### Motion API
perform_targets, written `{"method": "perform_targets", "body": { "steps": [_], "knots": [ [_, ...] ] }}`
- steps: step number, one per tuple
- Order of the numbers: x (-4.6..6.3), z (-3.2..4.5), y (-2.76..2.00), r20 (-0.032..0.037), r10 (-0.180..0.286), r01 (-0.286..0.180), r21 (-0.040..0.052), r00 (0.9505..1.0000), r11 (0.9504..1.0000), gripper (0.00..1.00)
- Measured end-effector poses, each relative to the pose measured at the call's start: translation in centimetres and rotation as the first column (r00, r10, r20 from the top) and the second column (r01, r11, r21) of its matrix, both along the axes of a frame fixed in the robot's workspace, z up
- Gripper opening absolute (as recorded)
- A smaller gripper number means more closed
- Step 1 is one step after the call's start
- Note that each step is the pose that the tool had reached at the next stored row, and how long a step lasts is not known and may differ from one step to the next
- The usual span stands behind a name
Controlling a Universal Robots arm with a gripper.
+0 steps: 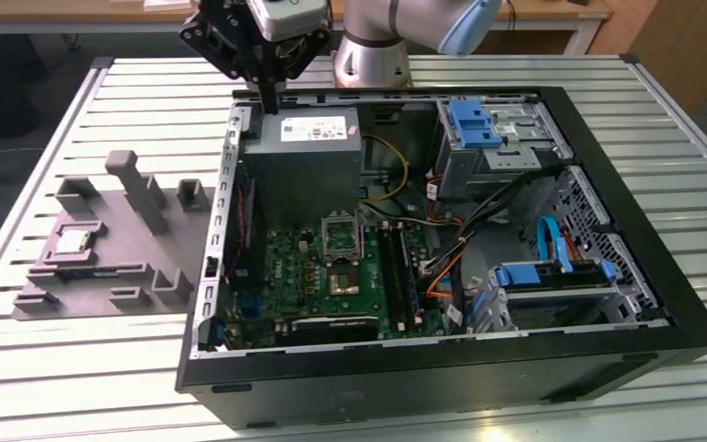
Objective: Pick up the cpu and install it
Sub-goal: 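Reach for the cpu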
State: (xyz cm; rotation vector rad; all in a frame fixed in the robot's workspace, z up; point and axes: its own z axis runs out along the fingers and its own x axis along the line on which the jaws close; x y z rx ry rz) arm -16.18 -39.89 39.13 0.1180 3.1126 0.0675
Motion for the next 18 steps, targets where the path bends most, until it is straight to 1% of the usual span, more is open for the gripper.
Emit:
{"method": "perform_targets", "body": {
  "steps": [18],
  "knots": [
    [-0.57,-0.09,0.0,0.0,0.0,0.0,0.0,1.0,1.0,0.11]
  ]
}}
